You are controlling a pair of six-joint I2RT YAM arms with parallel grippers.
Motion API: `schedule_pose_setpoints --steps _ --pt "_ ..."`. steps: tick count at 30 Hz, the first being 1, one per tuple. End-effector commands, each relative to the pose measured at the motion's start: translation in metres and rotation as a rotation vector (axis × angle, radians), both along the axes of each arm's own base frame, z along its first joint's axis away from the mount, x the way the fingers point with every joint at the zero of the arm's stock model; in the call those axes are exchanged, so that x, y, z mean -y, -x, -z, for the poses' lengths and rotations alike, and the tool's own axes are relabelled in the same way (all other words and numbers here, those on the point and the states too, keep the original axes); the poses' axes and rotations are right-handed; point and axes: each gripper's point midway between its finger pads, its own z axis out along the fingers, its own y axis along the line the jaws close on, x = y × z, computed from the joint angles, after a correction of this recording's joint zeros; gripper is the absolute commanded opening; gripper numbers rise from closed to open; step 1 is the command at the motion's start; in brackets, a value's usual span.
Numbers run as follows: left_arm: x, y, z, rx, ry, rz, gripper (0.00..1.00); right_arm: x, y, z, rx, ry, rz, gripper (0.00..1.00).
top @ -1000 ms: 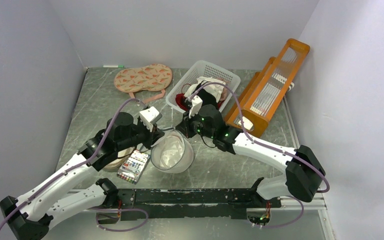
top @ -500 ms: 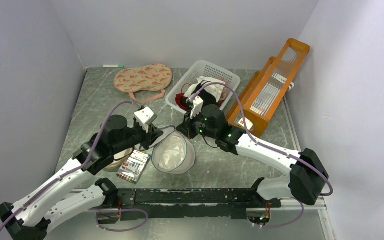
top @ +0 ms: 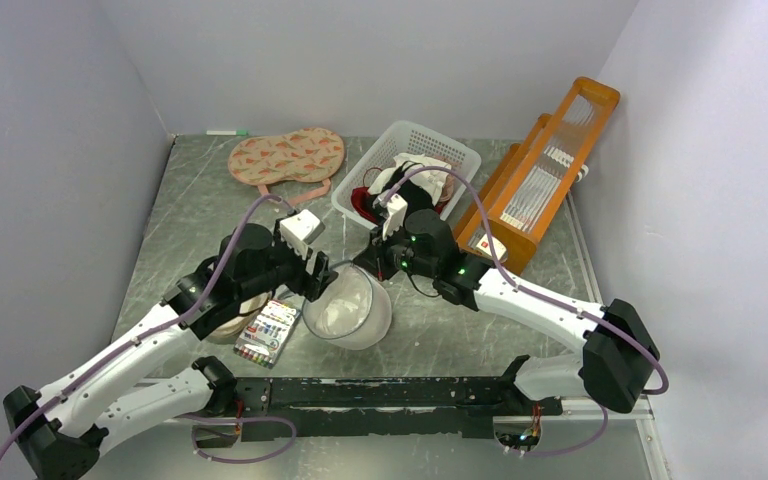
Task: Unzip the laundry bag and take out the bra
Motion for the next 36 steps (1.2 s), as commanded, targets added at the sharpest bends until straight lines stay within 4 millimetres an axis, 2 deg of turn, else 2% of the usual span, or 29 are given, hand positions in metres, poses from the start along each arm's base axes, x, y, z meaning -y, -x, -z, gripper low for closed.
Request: schedule_pose_setpoints --steps 1,5,10,18,19,22,28,32,35,36 --pt "0.006 0.002 -0.012 0.015 0.024 0.035 0.88 -0.002 0.004 -0.02 0.023 -0.045 -0.028 0.0" --pt "0.006 0.002 -0.015 0.031 0.038 0.039 0.92 -0.004 0.006 -0.025 0.024 -0.059 -0.035 0.0" --pt "0.01 0.0 -0.002 -0.013 0.002 0.048 0.86 -0.007 0.009 -0.027 0.018 -0.069 -0.052 0.0" --pt "0.014 -0.001 0.007 -0.045 -0.021 0.06 0.86 -0.012 0.015 -0.029 0.017 -0.071 -0.068 0.0" --pt "0.014 -0.001 0.007 -0.044 -0.021 0.058 0.84 -0.012 0.016 -0.027 0.014 -0.069 -0.071 0.0" --pt "0.013 0.0 0.001 -0.026 -0.007 0.059 0.68 -0.012 0.016 -0.024 0.009 -0.062 -0.069 0.0" --pt "0.012 0.008 -0.022 0.044 0.055 0.092 0.4 -0.01 0.015 -0.026 0.016 -0.067 -0.057 0.0" --pt "0.013 0.016 -0.035 0.084 0.096 0.132 0.18 -0.008 0.011 -0.021 0.015 -0.042 -0.054 0.0" --pt "0.015 0.025 -0.047 0.121 0.136 0.176 0.07 -0.008 0.008 -0.016 0.013 -0.019 -0.067 0.0" --pt "0.015 0.029 -0.052 0.137 0.152 0.191 0.07 -0.008 0.008 -0.015 0.013 -0.014 -0.073 0.0"
